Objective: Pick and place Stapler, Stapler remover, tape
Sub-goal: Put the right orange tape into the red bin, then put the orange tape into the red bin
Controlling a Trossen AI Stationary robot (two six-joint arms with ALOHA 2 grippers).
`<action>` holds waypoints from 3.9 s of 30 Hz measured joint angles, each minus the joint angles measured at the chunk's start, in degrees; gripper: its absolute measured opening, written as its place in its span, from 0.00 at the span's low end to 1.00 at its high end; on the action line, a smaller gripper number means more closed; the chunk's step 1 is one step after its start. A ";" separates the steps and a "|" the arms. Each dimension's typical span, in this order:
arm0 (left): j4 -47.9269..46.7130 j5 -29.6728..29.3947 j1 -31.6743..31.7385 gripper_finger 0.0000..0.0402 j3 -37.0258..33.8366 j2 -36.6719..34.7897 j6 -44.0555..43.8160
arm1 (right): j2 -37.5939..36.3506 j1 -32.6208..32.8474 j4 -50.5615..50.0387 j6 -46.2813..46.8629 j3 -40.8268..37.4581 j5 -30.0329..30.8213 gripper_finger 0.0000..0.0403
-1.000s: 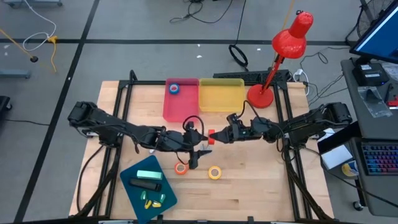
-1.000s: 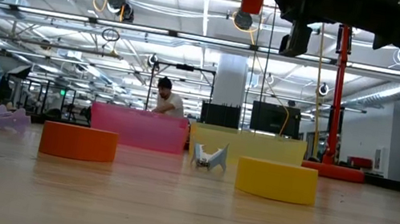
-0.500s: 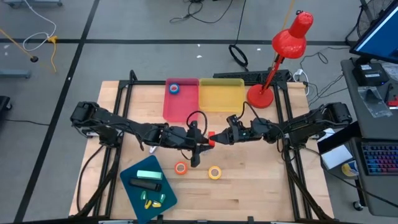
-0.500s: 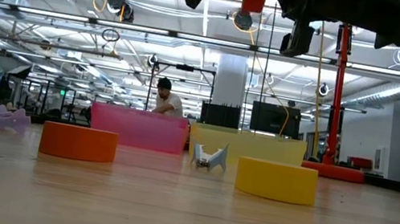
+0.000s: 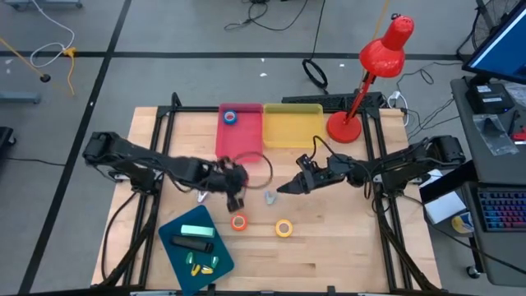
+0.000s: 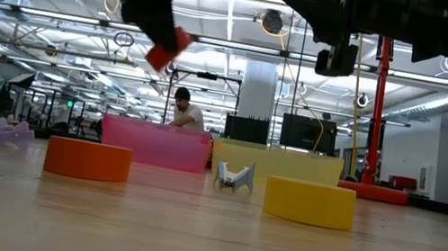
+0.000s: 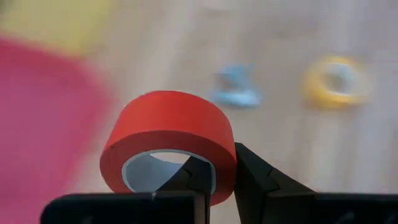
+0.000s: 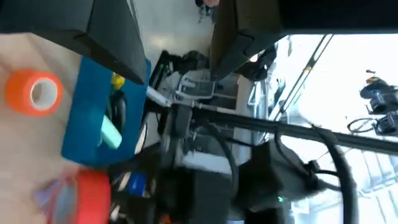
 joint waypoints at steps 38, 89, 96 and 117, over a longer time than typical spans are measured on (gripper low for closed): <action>3.34 11.35 45.39 0.09 18.01 24.24 -0.33 | -0.04 -3.65 2.78 -2.98 0.02 1.14 0.42; -21.04 23.94 33.79 0.57 23.42 9.97 11.60 | -0.02 -4.87 2.78 -7.42 -0.02 -5.01 0.42; -27.49 15.09 15.09 0.57 23.44 6.11 14.46 | -0.02 -6.65 2.76 -10.35 -0.02 -12.12 0.42; -26.45 9.21 -7.07 0.57 23.42 25.90 7.11 | 0.00 -6.82 2.37 -10.40 -0.04 -18.42 0.42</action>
